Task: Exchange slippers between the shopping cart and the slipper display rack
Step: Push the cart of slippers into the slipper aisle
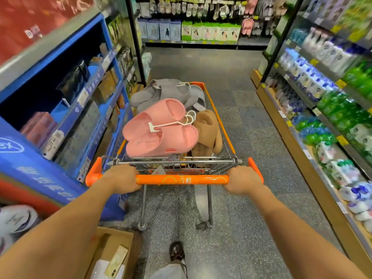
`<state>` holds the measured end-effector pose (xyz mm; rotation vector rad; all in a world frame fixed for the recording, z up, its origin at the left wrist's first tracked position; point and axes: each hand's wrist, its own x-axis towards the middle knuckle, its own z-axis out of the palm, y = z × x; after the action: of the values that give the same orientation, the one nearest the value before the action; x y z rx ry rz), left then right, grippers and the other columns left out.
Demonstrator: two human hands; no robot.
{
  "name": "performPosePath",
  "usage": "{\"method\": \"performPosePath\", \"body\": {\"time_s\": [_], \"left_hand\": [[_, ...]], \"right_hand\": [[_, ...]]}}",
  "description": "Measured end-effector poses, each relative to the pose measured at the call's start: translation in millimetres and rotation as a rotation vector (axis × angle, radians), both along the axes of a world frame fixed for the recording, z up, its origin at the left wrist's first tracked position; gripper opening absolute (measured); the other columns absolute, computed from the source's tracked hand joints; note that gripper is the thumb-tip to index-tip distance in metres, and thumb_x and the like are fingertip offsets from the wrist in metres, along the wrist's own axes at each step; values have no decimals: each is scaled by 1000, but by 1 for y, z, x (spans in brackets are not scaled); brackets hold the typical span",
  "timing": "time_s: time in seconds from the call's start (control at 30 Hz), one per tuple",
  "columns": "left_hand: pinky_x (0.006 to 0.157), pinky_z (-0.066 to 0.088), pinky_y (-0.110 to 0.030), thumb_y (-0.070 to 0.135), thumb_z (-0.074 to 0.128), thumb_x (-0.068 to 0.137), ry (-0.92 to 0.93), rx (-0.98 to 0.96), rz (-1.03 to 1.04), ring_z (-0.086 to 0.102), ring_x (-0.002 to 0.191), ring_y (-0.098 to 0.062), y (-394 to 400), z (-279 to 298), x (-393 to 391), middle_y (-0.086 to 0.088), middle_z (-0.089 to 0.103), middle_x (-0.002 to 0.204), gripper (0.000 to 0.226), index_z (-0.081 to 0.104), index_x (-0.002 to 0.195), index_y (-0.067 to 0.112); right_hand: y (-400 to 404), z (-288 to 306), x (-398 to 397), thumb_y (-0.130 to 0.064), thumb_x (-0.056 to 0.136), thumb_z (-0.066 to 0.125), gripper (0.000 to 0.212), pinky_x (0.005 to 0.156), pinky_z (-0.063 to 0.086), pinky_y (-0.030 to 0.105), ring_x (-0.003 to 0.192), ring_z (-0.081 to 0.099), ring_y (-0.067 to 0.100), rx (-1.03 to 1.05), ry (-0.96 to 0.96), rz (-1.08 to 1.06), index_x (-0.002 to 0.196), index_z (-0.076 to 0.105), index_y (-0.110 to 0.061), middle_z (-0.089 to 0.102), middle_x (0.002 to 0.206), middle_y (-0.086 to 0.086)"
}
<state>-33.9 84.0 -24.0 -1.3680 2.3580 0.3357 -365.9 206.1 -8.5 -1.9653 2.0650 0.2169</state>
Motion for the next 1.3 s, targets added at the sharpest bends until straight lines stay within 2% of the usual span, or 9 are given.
{"method": "performPosePath", "body": {"time_s": [0.2,0.3,0.37,0.53,0.67,0.87,1.0,1.13,1.3], "left_hand": [[57,39,-28,39,56,76,-8,-2,7,53,64,-19,-31,-1,-20,1,58,66,26,50,59,22],[57,43,-29,42,55,72,24,-10,2,58,64,-20,-54,-5,-32,-2,65,70,25,59,67,17],[53,38,-27,38,55,74,28,-7,-12,52,60,-20,-69,-4,-47,-2,59,65,25,53,63,16],[54,32,-27,36,55,81,34,-66,-52,41,55,-20,-120,-2,-90,3,40,53,38,35,51,22],[54,33,-27,38,52,82,52,-131,-62,43,55,-19,-173,-3,-127,3,43,55,37,37,53,21],[60,38,-27,43,51,80,45,-88,-79,58,71,-22,-258,-2,-185,2,57,69,26,57,70,20],[68,49,-31,45,49,76,39,-128,-109,66,82,-23,-315,-9,-217,-1,69,82,31,65,78,19],[72,48,-32,49,49,79,29,-188,-191,65,88,-24,-369,-8,-255,-2,69,91,31,62,80,20],[63,45,-31,43,55,80,28,-107,-170,56,71,-22,-439,2,-314,1,56,73,24,52,71,22]], "right_hand": [[-30,-6,-22,-33,81,50,28,64,46,31,70,60,26,-48,13,-3,56,47,-21,59,69,2],[-49,-6,-38,-34,82,50,27,64,44,30,75,63,26,-59,33,6,59,49,-20,68,81,6],[-65,-4,-51,-36,83,50,24,65,43,30,80,64,27,-57,48,18,66,55,-20,68,84,5],[-115,-4,-91,-34,84,49,33,63,41,28,79,64,25,-61,39,-23,53,38,-24,61,74,2],[-166,-5,-127,-37,84,49,28,64,39,28,81,64,25,-14,38,-59,60,46,-23,51,67,-3],[-244,-4,-180,-36,83,49,15,71,37,30,94,62,27,47,97,-67,78,48,-23,66,99,7],[-293,-6,-215,-38,81,50,15,67,38,27,76,54,21,65,93,-77,74,48,-24,54,80,0],[-345,-8,-252,-38,80,51,15,64,37,28,79,59,23,72,88,-110,70,48,-28,48,71,-5],[-420,-12,-307,-38,82,52,29,62,43,31,66,53,22,69,115,-149,59,44,-25,42,57,-8]]}}
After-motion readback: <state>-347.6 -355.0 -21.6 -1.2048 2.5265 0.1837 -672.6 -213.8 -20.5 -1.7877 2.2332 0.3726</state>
